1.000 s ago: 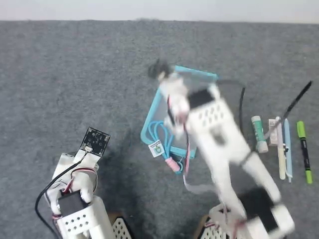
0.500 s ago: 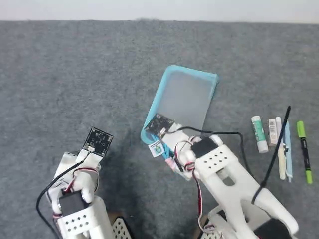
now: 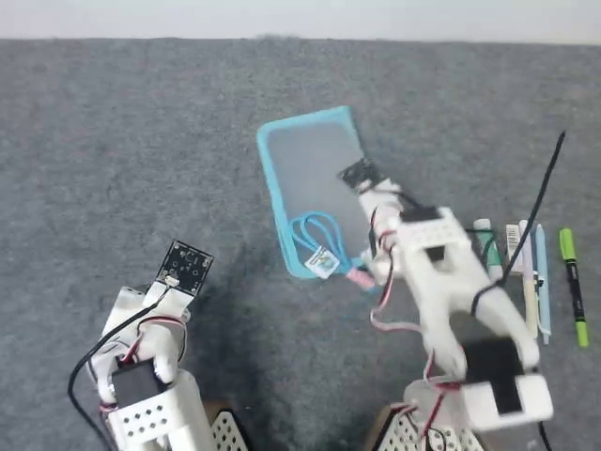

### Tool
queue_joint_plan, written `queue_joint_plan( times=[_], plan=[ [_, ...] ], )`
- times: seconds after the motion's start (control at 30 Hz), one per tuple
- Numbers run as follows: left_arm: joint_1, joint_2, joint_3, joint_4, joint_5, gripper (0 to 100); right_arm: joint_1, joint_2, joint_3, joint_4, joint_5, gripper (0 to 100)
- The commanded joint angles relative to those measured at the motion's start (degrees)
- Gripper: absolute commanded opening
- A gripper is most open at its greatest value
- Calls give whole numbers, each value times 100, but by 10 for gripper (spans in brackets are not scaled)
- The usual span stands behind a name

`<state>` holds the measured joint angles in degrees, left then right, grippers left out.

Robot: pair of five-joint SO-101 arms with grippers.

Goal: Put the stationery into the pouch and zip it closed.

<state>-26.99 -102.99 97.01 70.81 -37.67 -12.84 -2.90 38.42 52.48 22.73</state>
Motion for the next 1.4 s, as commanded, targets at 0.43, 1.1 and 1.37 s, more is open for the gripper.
queue_joint_plan(
  times=[0.43, 1.1, 1.37],
  plan=[
    [26, -141, -48, -79, 105, 111, 286, -40, -2013, 1367, -1556, 8],
    [26, -141, -48, -79, 105, 111, -1103, -426, -1160, -400, -1952, 8],
    [26, -141, -48, -79, 105, 111, -1455, 576, -1240, 66, -1767, 7]
  ],
)
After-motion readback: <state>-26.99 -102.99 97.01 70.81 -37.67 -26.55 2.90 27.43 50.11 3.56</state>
